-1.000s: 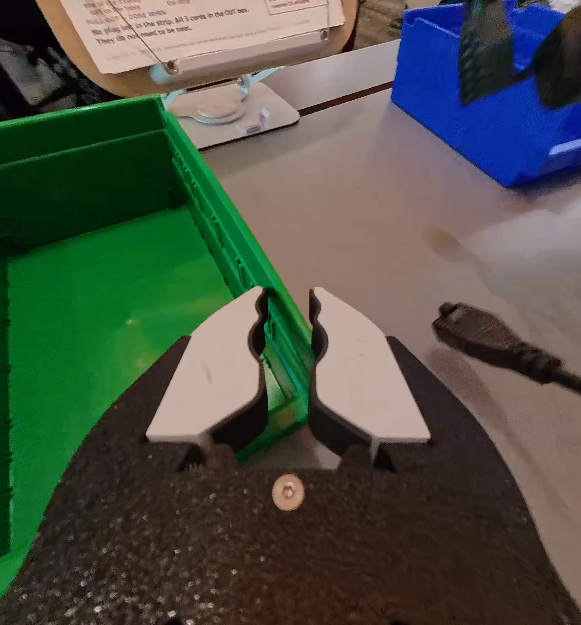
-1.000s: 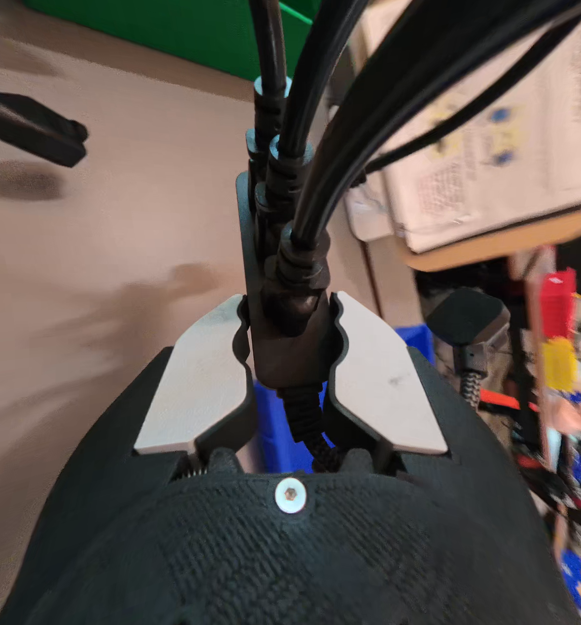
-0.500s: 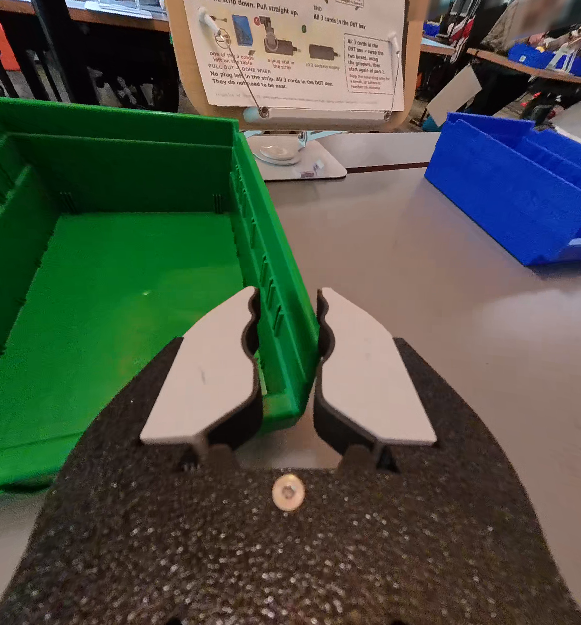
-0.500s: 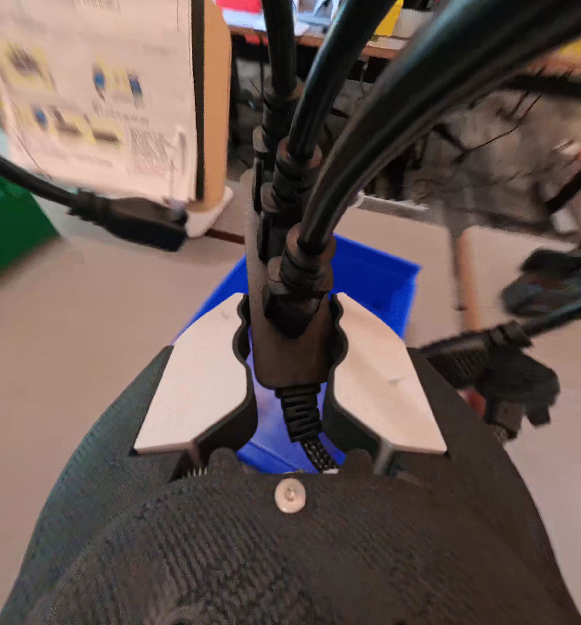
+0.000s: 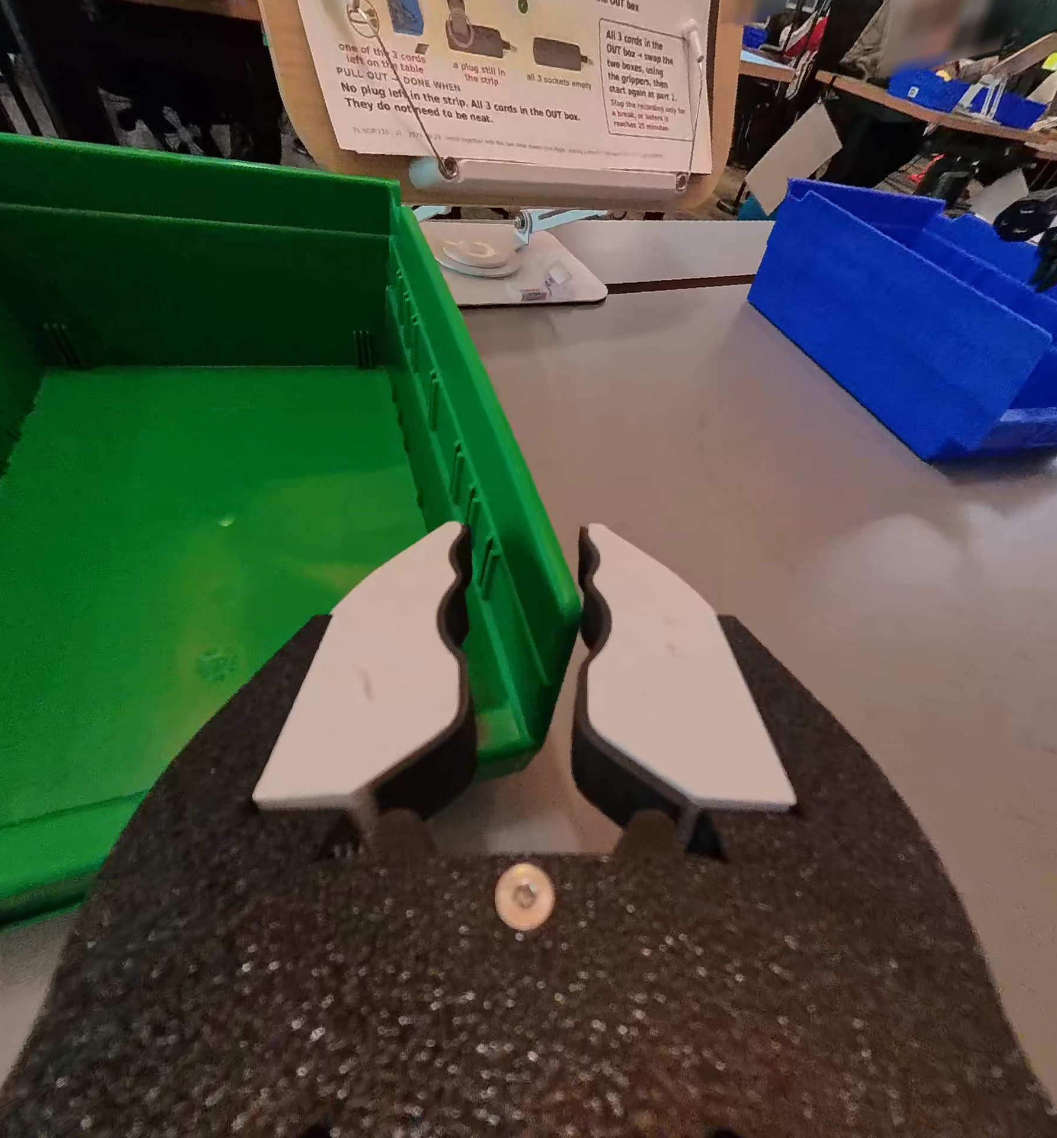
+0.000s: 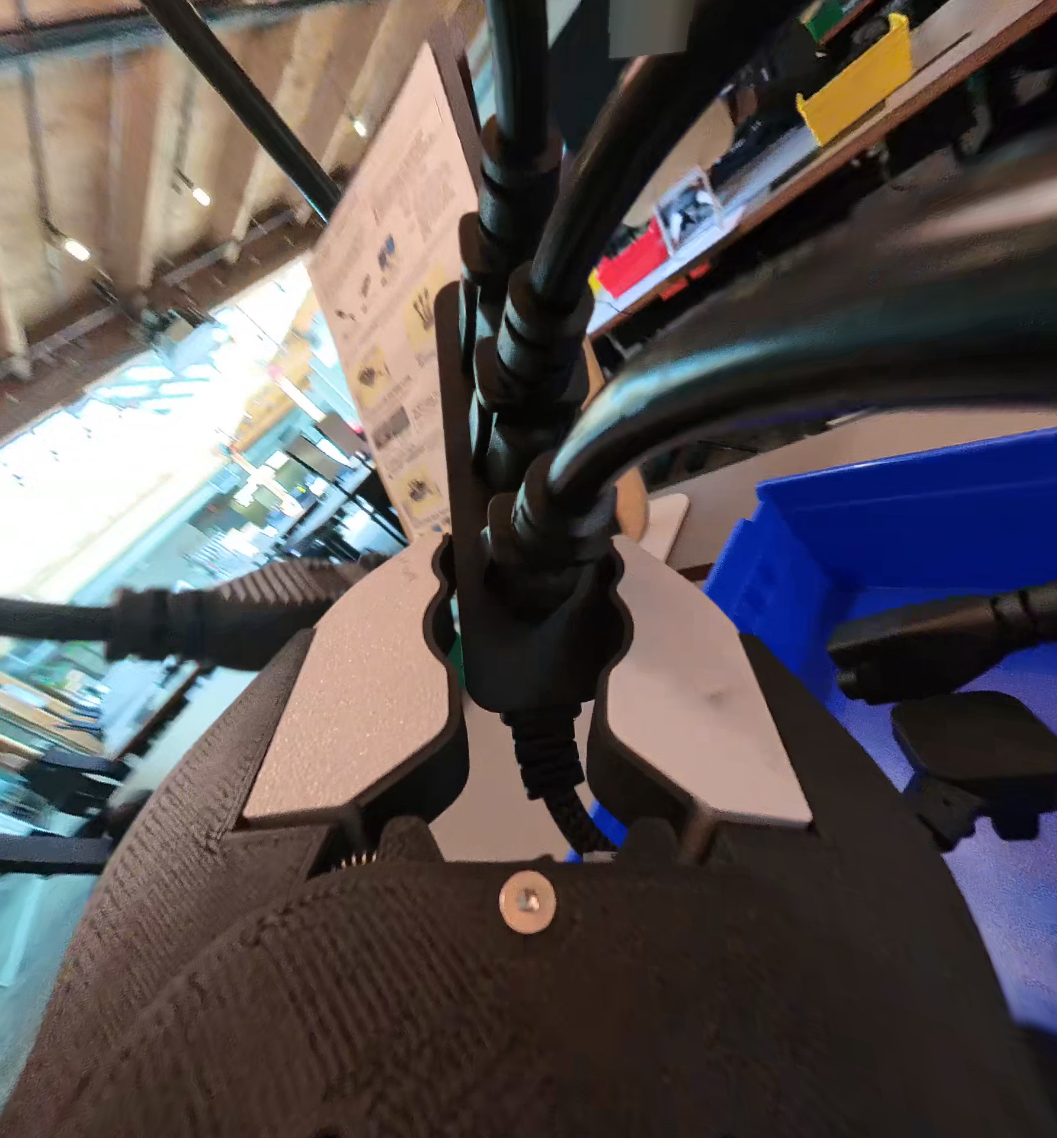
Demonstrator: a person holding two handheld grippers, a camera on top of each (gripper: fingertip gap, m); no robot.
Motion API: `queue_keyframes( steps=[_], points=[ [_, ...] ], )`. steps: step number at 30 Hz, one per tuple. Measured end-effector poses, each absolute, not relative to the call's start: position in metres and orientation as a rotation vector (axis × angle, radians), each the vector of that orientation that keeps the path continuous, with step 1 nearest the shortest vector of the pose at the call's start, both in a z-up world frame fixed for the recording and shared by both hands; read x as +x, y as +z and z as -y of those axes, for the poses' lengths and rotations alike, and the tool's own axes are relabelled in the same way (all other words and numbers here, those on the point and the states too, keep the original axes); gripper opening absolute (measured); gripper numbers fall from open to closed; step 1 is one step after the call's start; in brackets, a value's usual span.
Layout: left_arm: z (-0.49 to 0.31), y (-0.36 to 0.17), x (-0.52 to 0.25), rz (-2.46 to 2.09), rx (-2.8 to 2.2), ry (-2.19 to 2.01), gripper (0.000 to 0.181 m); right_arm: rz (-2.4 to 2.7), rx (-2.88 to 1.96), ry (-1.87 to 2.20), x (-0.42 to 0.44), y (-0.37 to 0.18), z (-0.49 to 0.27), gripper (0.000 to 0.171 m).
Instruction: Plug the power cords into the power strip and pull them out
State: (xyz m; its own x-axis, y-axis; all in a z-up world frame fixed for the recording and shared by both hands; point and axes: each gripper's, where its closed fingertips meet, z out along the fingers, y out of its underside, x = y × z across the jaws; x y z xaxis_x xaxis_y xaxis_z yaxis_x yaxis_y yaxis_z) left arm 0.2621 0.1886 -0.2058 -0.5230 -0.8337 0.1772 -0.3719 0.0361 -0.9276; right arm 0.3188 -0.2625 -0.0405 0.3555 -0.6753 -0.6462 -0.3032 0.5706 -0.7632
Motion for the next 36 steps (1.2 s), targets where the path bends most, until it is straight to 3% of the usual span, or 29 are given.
queue_keyframes(
  steps=[10,20,22,27,30,33,36],
  points=[
    [-0.189,-0.204,0.261,-1.901,-1.215,-1.534,0.032,-1.517,-0.876,-0.137,0.361,-0.131,0.290,0.045],
    [-0.192,-0.205,0.258,-1.920,-1.220,-1.536,0.032,-1.838,-1.564,-0.224,0.366,-0.234,0.283,0.040],
    [-0.192,-0.204,0.258,-1.918,-1.226,-1.556,0.032,-1.825,-1.708,-0.115,0.349,-0.245,0.275,0.053],
    [-0.192,-0.204,0.256,-1.927,-1.226,-1.563,0.033,-1.684,-2.048,0.036,0.290,-0.229,0.257,0.085],
    [-0.191,-0.201,0.255,-1.933,-1.226,-1.568,0.040,-1.498,-2.075,0.043,0.260,-0.196,0.235,0.078],
    [-0.187,-0.191,0.251,-1.920,-1.196,-1.563,0.045,-1.351,-2.005,-0.240,0.243,-0.162,0.231,0.074],
    [-0.180,-0.175,0.245,-1.905,-1.125,-1.530,0.048,-1.346,-1.843,-0.654,0.225,-0.146,0.254,0.085]
  ],
)
